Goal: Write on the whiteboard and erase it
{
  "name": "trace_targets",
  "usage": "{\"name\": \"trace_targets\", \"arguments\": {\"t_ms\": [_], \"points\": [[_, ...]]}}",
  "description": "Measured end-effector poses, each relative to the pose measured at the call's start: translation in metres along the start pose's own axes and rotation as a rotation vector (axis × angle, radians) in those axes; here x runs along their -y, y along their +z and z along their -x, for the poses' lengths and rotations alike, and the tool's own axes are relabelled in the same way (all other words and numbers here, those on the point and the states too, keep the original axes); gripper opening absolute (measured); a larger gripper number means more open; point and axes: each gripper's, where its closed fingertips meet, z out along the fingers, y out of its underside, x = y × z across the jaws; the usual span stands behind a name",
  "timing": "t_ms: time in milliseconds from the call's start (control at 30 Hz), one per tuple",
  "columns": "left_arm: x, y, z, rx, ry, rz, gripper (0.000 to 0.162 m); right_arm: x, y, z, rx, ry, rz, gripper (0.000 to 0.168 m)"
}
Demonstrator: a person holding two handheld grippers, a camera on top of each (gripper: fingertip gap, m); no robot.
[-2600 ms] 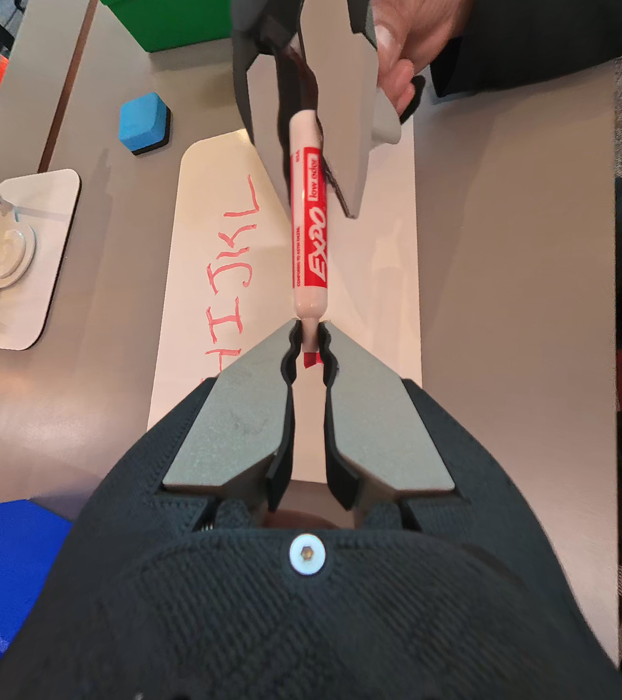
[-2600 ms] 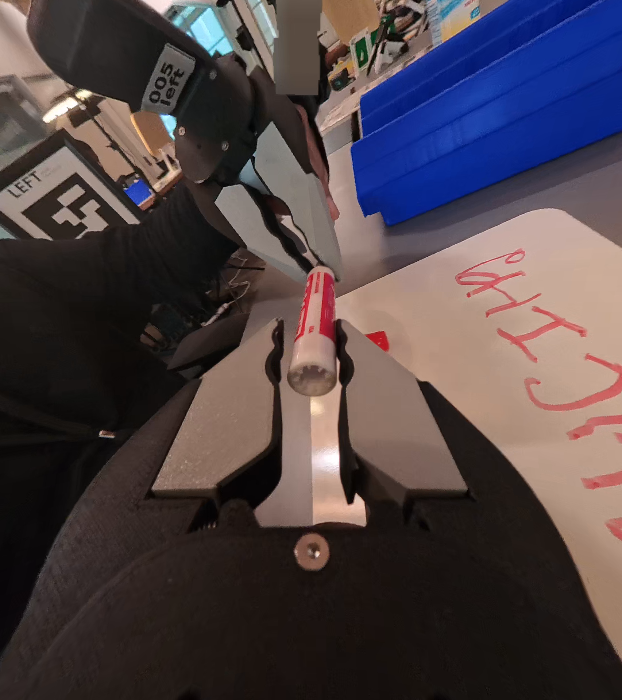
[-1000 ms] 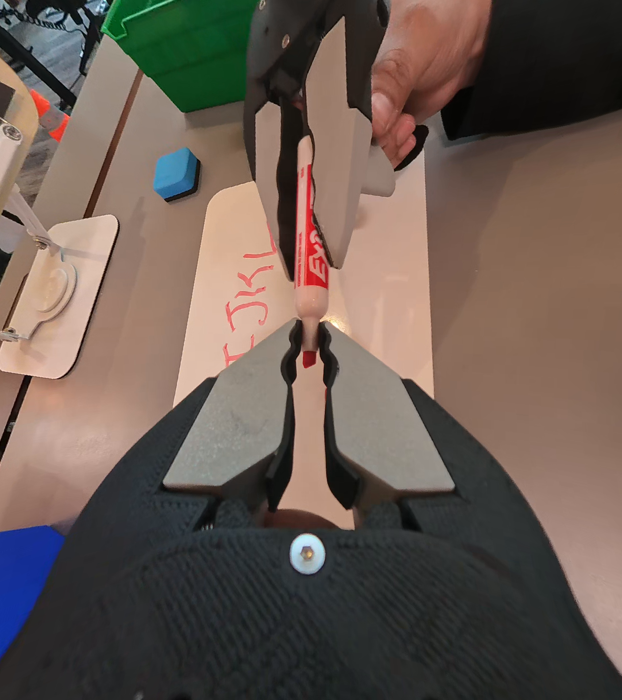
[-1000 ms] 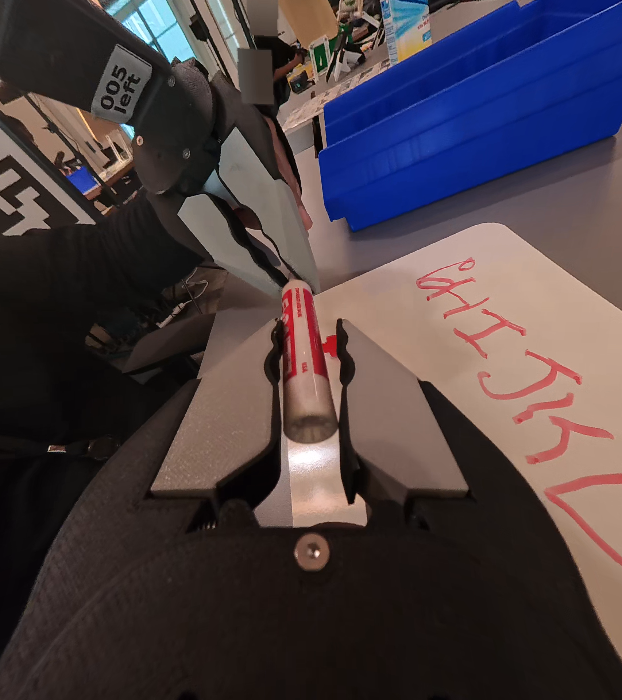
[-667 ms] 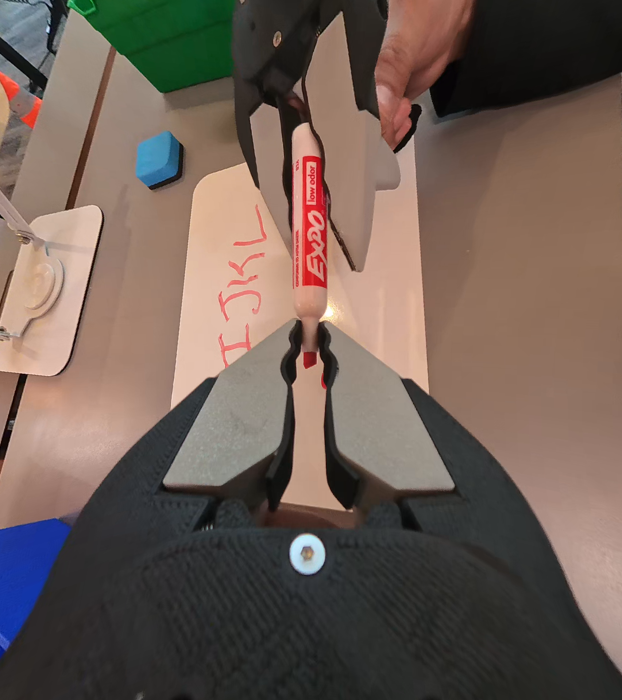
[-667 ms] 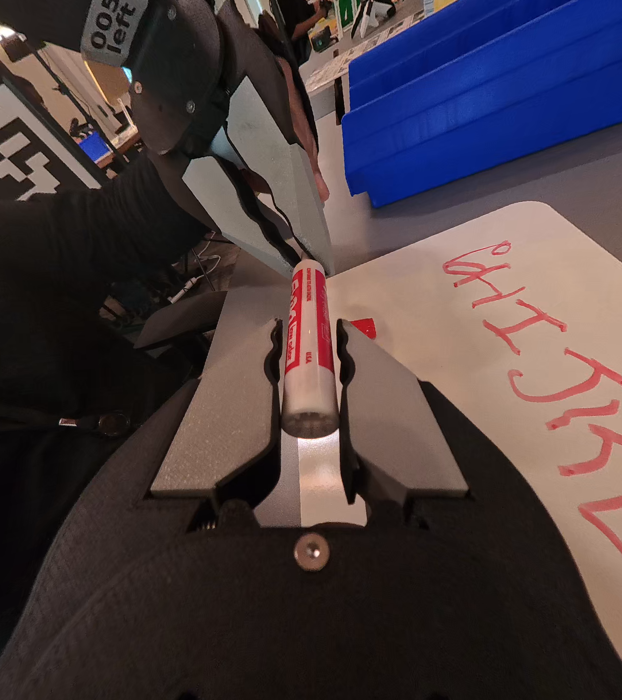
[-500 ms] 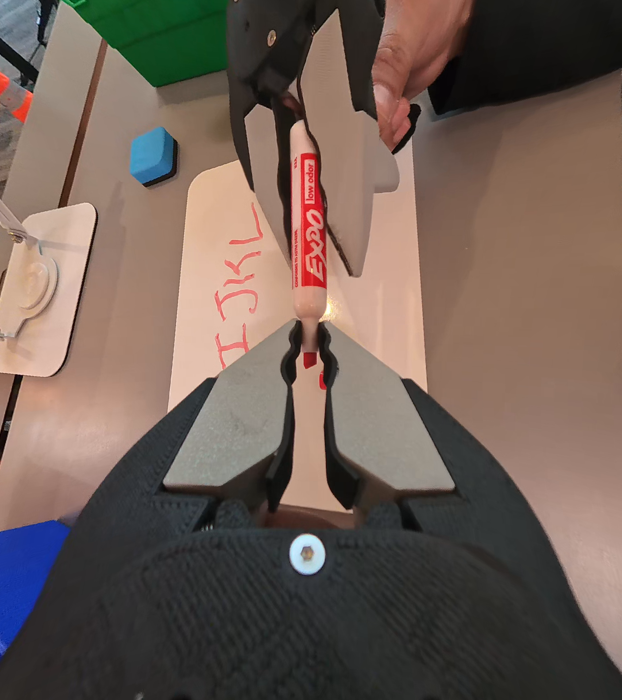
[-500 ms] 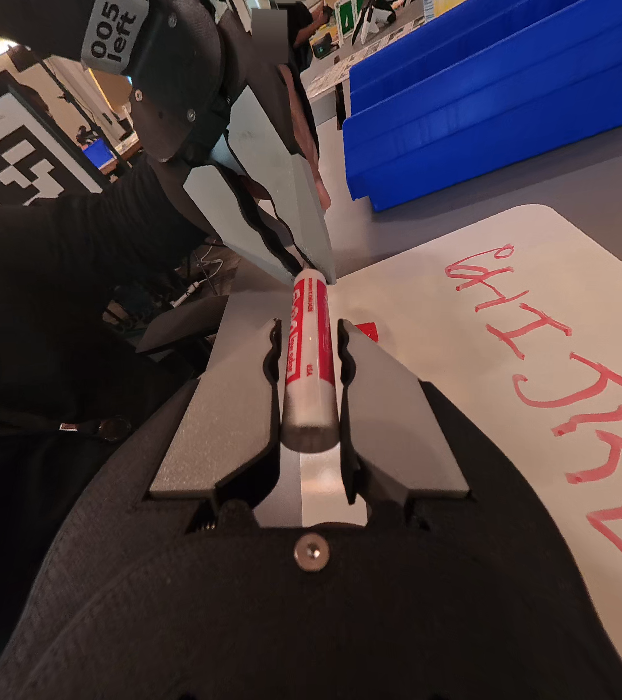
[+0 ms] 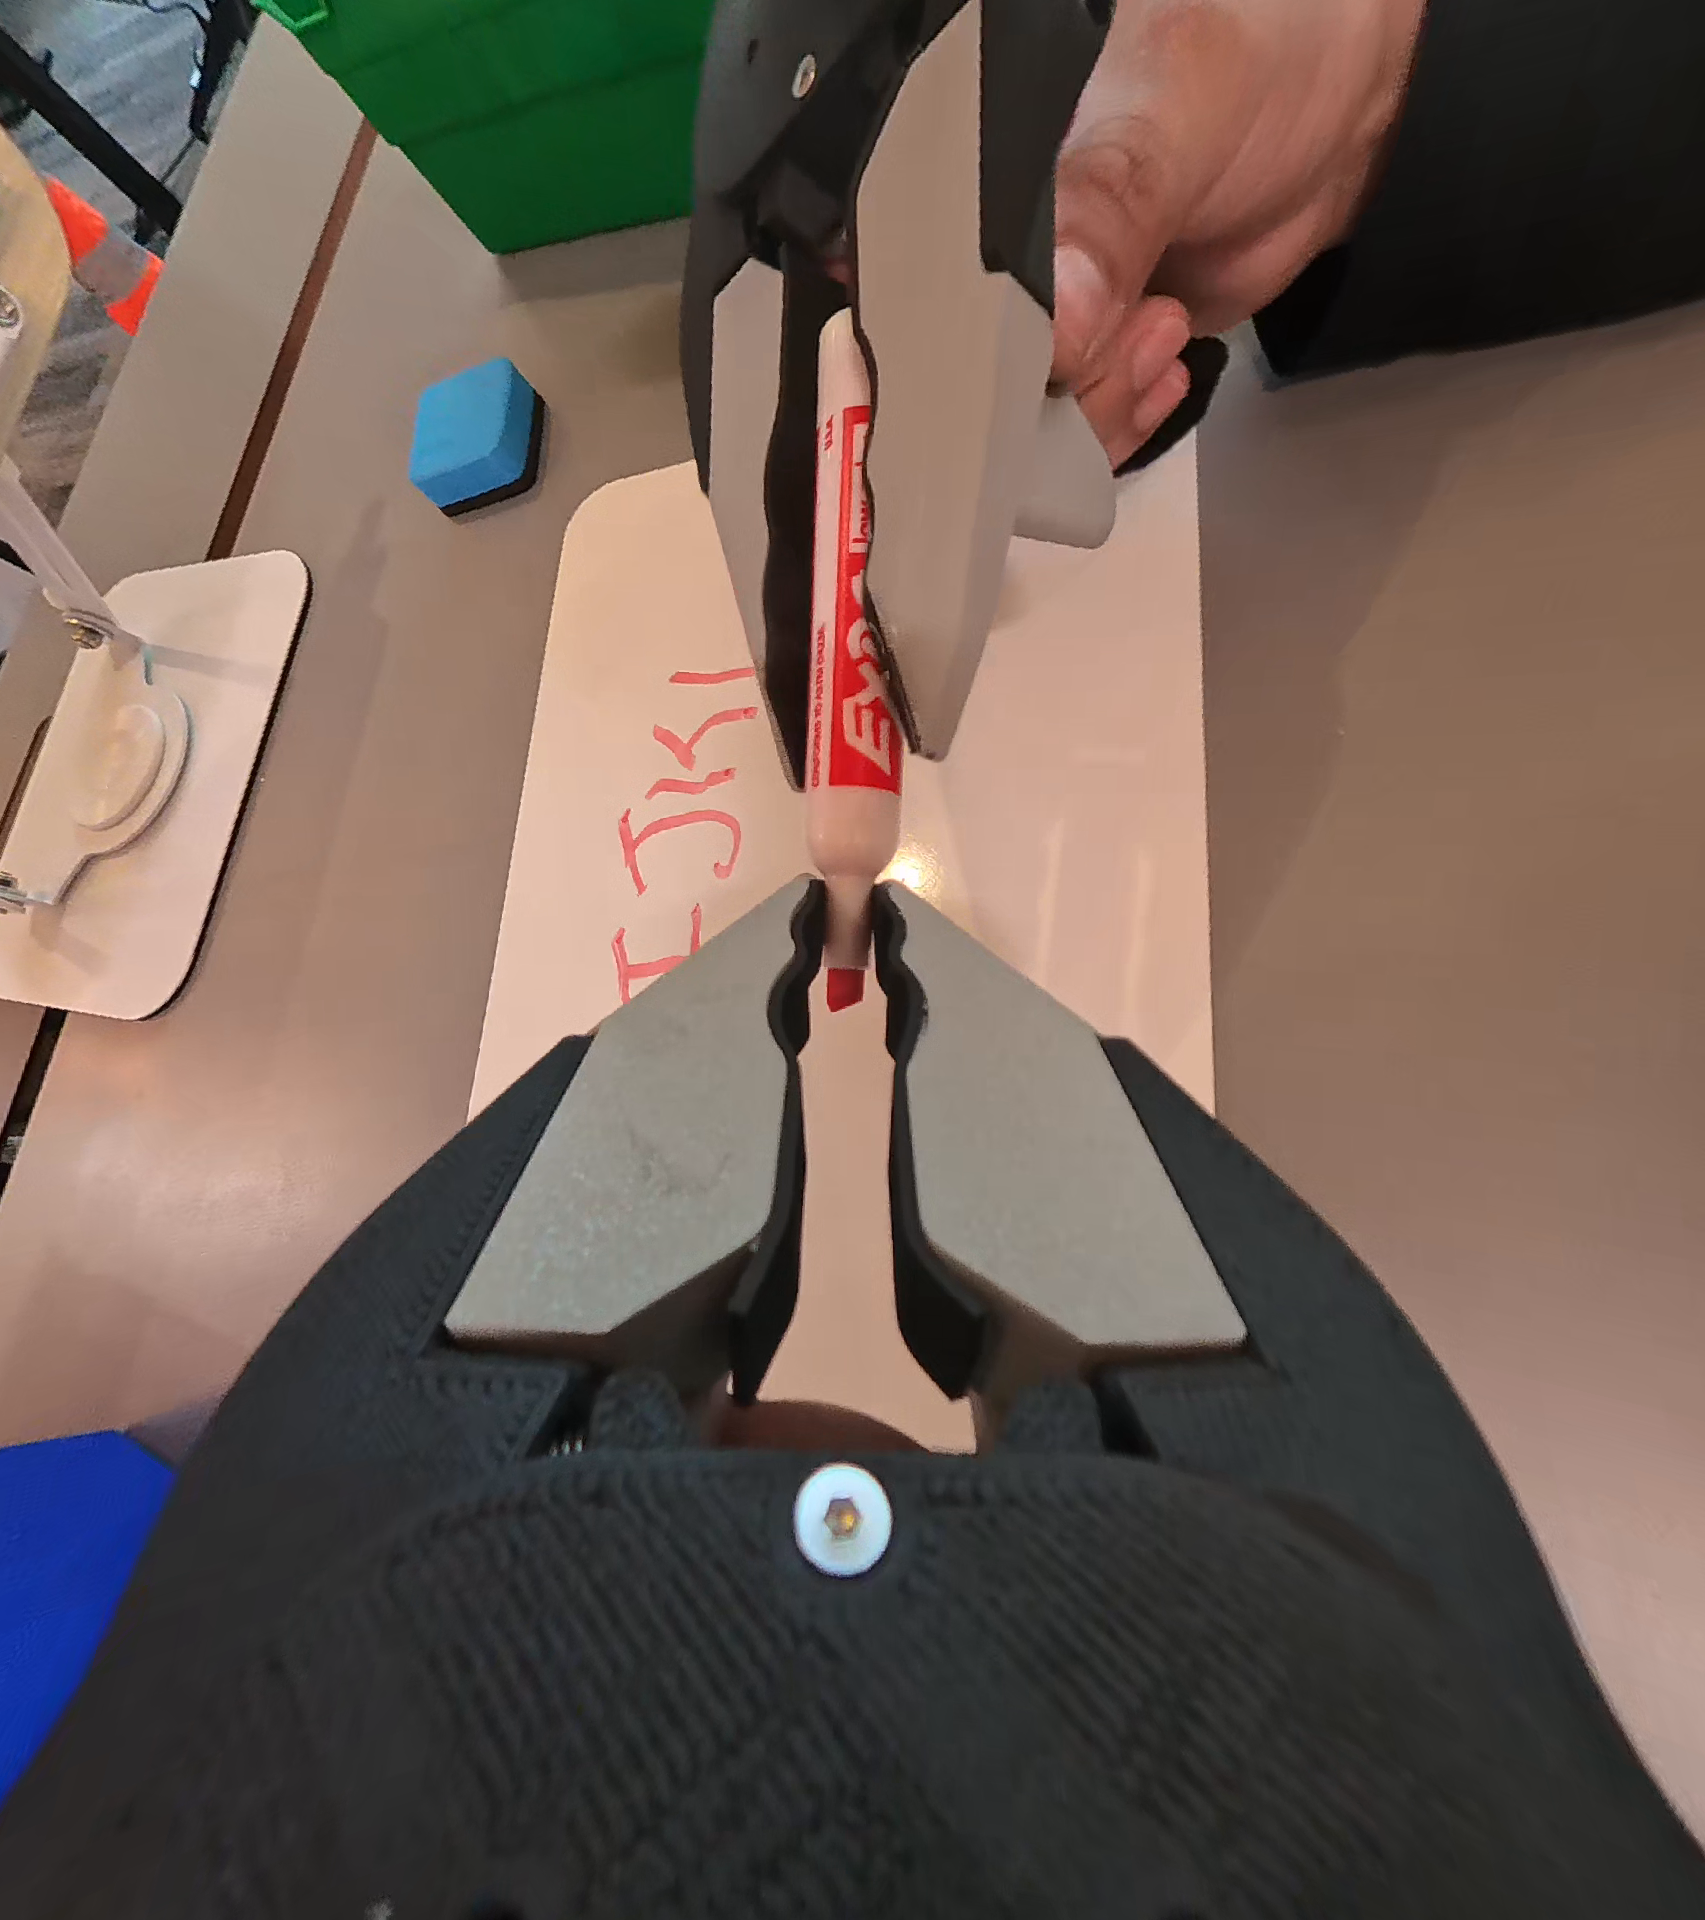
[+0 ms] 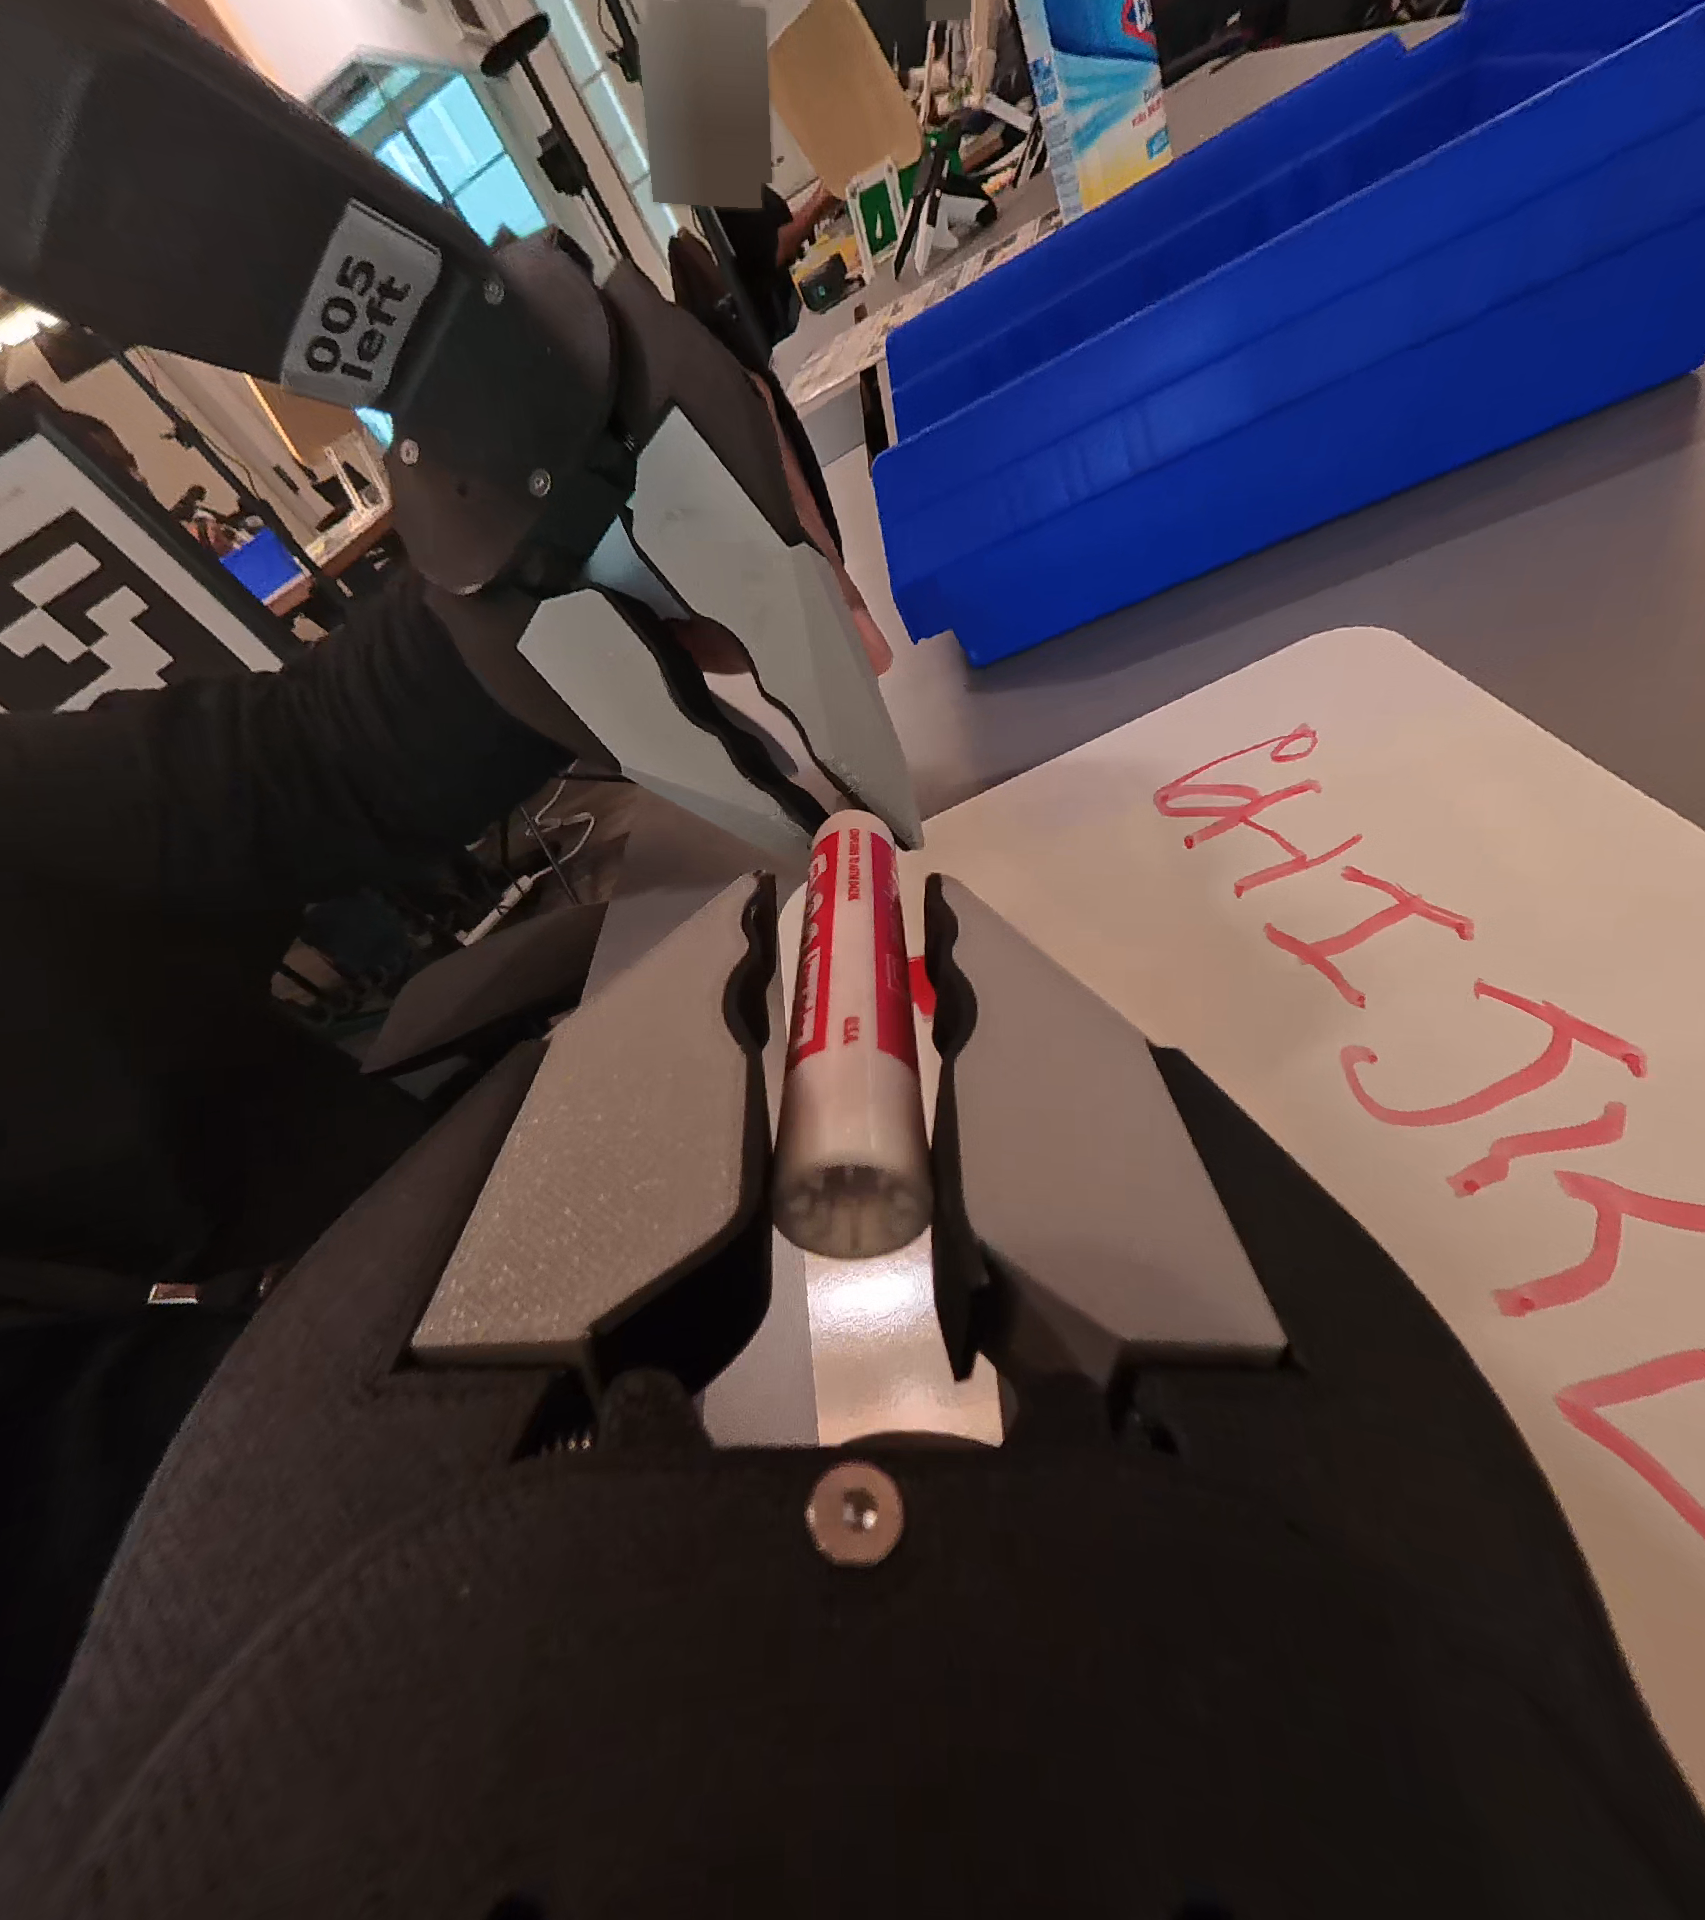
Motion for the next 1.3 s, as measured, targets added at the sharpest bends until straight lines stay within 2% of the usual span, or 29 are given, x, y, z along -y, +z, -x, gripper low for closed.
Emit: {"name": "trace_targets", "arguments": {"t_ms": [133,333,533,733,867,1133,1300], "points": [[-0.002,0.002,0.006,0.043,-0.028,-0.025,0.011,0.004,-0.003,-0.001,-0.004,0.014,-0.030,0.026],[-0.005,0.002,0.006,0.021,-0.074,-0.060,0.008,0.001,-0.001,-0.006,-0.050,-0.008,-0.011,0.026],[-0.007,-0.002,0.005,0.035,0.004,-0.016,0.007,-0.011,0.001,-0.004,-0.023,-0.001,0.063,0.026],[-0.007,-0.008,0.000,0.034,0.088,0.045,0.006,-0.014,0.003,-0.001,-0.050,-0.078,0.094,0.026],[-0.008,-0.008,-0.001,0.027,0.079,0.043,0.006,-0.024,0.003,-0.010,-0.110,-0.114,0.160,0.027],[-0.009,-0.011,0.000,0.021,0.068,0.027,0.006,-0.020,0.001,0.001,-0.057,-0.148,0.139,0.025],[-0.012,-0.011,-0.002,0.027,0.089,0.048,0.006,-0.032,0.003,0.002,-0.055,-0.177,0.216,0.025]]}}
